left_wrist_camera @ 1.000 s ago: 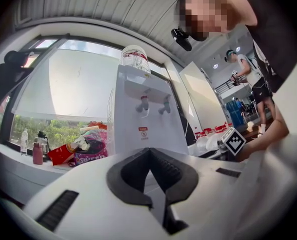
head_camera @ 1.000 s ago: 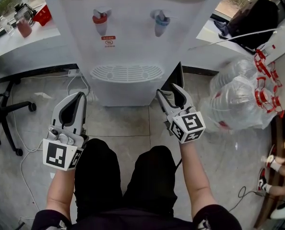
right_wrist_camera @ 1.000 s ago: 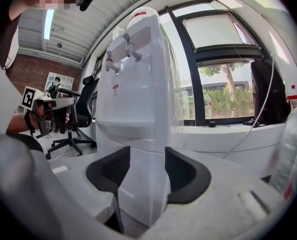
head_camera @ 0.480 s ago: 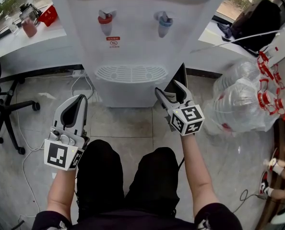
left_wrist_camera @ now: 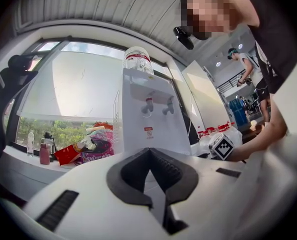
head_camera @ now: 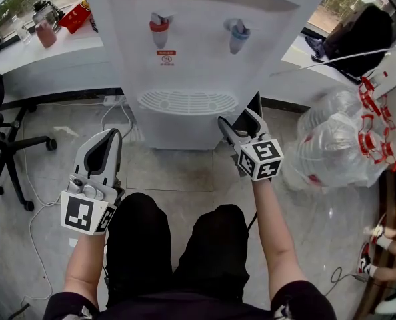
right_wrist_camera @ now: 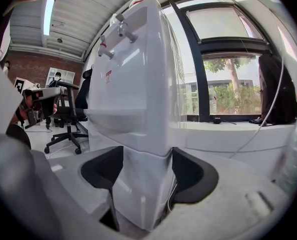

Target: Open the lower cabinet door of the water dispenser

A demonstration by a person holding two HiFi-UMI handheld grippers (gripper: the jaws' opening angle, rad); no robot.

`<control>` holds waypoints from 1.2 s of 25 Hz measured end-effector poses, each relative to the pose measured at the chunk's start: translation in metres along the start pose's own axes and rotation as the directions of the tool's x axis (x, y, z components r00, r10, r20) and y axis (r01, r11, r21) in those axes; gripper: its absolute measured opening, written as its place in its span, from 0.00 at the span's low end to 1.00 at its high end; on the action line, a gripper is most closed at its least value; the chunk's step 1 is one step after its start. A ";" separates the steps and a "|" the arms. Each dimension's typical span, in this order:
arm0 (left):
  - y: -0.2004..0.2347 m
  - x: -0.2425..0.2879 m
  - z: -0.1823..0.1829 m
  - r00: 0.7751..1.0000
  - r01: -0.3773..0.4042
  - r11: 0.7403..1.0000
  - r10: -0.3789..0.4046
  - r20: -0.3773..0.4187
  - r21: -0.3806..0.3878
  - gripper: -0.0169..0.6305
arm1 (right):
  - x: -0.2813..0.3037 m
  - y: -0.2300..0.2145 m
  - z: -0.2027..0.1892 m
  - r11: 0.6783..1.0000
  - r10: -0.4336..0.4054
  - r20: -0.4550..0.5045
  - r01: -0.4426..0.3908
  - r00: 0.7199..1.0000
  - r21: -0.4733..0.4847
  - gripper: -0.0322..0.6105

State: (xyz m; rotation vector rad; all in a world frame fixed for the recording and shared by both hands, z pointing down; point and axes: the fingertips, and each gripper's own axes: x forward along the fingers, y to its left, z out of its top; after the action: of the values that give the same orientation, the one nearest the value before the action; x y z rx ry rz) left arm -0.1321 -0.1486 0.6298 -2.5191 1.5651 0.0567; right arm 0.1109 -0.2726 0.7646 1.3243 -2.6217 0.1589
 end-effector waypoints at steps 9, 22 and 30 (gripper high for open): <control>0.003 -0.008 0.005 1.000 -0.010 1.000 0.010 0.009 0.005 0.04 | 0.003 -0.004 -0.002 0.999 0.033 0.006 -0.033 0.999 0.037 0.50; 0.002 -0.018 0.009 1.000 -0.015 1.000 0.015 0.009 0.018 0.04 | 0.000 -0.003 0.000 0.998 0.022 0.011 -0.022 1.000 0.056 0.49; 0.000 -0.017 0.008 1.000 -0.007 1.000 0.007 0.013 0.015 0.04 | -0.015 0.004 -0.005 0.998 0.030 0.009 -0.030 1.000 0.050 0.46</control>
State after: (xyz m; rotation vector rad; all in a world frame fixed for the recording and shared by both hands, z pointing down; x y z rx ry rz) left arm -0.1396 -0.1327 0.6244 -2.4965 1.5641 0.0609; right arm 0.1171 -0.2577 0.7663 1.3047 -2.6622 0.2252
